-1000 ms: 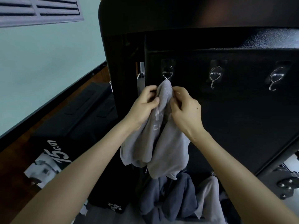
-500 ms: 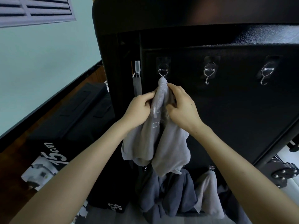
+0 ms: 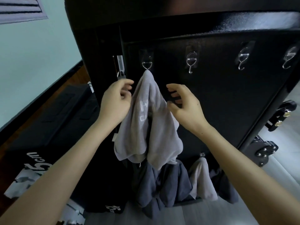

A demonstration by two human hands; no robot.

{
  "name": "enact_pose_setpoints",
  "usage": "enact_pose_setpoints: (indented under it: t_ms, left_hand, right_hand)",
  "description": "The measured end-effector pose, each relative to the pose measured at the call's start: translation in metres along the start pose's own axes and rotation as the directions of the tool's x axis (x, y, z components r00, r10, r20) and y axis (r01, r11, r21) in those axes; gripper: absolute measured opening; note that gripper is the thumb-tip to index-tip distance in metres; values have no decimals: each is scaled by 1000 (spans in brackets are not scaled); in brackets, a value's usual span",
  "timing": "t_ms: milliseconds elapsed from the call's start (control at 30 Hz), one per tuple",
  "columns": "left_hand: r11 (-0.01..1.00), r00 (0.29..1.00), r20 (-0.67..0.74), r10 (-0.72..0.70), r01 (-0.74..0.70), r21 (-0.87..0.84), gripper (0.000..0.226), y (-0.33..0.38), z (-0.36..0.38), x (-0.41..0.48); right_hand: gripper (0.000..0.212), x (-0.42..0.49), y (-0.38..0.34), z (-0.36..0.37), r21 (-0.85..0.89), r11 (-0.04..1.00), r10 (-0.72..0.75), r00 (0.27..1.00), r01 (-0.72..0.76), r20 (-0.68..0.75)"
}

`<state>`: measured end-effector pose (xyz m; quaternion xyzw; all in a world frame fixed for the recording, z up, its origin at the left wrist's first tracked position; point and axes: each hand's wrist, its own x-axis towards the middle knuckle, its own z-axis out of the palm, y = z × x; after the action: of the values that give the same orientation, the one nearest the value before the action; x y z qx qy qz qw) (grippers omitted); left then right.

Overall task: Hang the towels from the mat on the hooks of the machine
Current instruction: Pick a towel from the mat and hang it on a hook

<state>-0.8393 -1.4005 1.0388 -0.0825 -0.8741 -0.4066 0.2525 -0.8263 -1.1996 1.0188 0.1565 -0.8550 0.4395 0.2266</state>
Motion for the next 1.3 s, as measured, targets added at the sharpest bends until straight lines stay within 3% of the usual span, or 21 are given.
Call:
enact_pose_setpoints:
  t_ms: [67,133,233,333,567,733,833,933,1067,1300]
  left_hand:
    - [994,992,-69,105,-104,19,24,13,3,-11]
    - [974,972,-51,228,-228,4,19,29,14,-23]
    - [923,921,66,385,-382,-46,16,51,48,-35]
    - [847,823,199,532,-520,-114,15,72,99,-44]
    - [760,629,426,650,-536,-369,15,141,243,-84]
    - [715,445,561,698,-486,-503,16,219,361,-127]
    - [701,319,637,702,-469,-537,18,276,440,-161]
    - [694,223,678,700,-436,-573,19,336,516,-198]
    - [689,78,730,679,-412,-597,16,407,605,-246]
    - [611,-196,726,659,-425,-668,19,512,739,-297]
  right_hand:
    - [41,-14,9,-8,-9,1000,-8,999,7,-52]
    - [33,-29,22,-18,-19,1000,-8,996,6,-93]
    - [29,-57,47,-37,-46,998,34,994,-39,-101]
    - [28,-88,77,-62,-78,986,141,987,-147,-73]
    - [27,-175,158,-144,-218,870,428,897,-443,-115]
    - [18,-249,230,-230,-259,708,623,754,-656,-208]
    - [31,-296,274,-292,-284,604,700,666,-745,-258]
    - [20,-350,322,-355,-280,478,790,547,-832,-278]
    - [23,-418,367,-431,-290,331,836,421,-898,-352]
    - [20,-507,430,-537,-117,55,859,107,-992,-500]
